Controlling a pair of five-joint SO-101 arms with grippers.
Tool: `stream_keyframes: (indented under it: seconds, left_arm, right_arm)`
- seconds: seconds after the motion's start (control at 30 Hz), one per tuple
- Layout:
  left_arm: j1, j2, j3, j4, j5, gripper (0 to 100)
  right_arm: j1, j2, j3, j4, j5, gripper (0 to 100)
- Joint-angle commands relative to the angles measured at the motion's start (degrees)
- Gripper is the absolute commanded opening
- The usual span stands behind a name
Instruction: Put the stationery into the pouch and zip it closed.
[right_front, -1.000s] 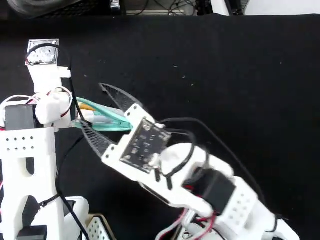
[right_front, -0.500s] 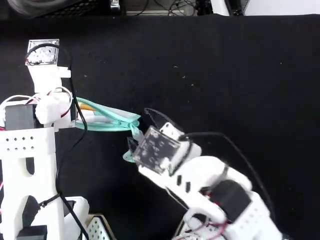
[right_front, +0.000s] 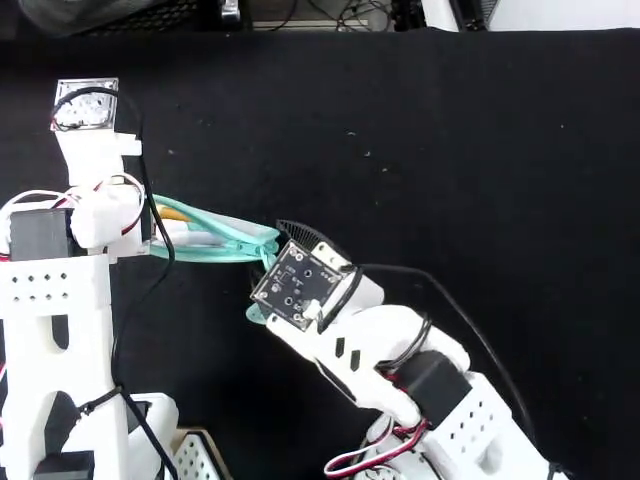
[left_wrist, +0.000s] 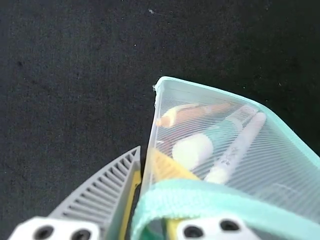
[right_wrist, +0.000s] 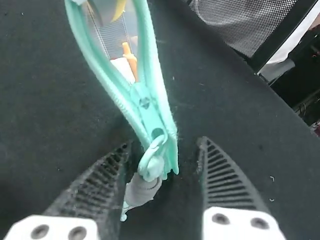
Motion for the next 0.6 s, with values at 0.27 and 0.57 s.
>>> stream_keyframes:
  seconds: [0.27,0.57]
  left_arm:
    - [-1.54,0.53,0.75,-0.53,0.18,3]
    - [-1.1,0.53,0.75,-0.53,0.18,3]
  right_arm:
    - [4.84,-0.75,-0.66,-0.97,2.73,1.2]
    - [8.62,-0.75,-5.93,-0.88,2.81,1.2]
